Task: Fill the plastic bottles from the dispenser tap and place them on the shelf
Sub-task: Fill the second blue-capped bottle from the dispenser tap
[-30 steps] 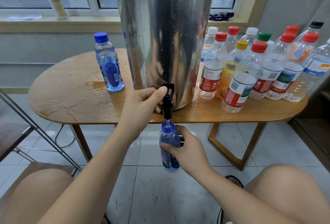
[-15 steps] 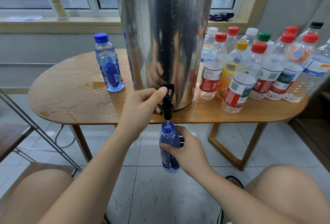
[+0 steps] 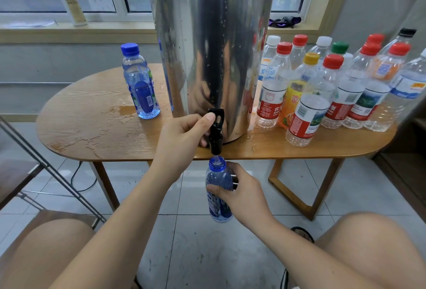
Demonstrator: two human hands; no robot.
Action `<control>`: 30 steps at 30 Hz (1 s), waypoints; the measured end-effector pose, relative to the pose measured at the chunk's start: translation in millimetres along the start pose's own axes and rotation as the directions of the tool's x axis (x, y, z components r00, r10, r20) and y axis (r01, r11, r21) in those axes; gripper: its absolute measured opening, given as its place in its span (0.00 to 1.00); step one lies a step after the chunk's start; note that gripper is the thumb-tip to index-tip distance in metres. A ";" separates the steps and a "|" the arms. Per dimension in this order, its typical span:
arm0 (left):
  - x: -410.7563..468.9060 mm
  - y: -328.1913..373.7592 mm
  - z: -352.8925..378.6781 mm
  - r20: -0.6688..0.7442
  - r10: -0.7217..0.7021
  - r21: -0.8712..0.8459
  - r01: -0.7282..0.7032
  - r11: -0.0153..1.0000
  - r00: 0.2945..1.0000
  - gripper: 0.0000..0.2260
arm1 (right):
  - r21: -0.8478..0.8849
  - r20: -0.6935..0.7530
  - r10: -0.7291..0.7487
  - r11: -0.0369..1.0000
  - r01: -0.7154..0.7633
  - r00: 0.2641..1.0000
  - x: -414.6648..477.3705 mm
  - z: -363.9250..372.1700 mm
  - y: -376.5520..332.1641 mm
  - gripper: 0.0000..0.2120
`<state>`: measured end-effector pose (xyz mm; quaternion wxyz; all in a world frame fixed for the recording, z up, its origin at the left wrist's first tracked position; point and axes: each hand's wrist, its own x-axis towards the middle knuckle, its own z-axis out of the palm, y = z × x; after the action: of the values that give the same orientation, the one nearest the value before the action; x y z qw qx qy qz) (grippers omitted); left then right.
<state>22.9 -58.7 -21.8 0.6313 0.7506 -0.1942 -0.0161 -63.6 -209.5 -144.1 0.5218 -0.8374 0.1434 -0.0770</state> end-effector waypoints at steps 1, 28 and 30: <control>-0.2 0.4 0.1 0.001 0.001 0.000 -0.001 1.000 1.000 0.20 | 0.001 0.003 0.000 1.000 0.000 1.000 0.1 0.3 0.2 0.27; -2.3 2.3 -2.0 0.017 0.020 0.027 -0.021 0.999 1.000 0.20 | -0.014 0.021 0.024 1.000 -0.024 0.999 -1.1 0.8 -3.1 0.30; -2.7 2.9 -1.9 0.019 0.020 0.030 -0.021 0.999 1.000 0.20 | -0.012 0.022 0.025 1.000 -0.025 0.999 -1.2 0.6 -3.3 0.30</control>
<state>20.2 -56.5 -19.2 0.6183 0.7578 -0.2080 -0.0136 -64.0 -207.2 -141.4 0.5195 -0.8393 0.1487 -0.0605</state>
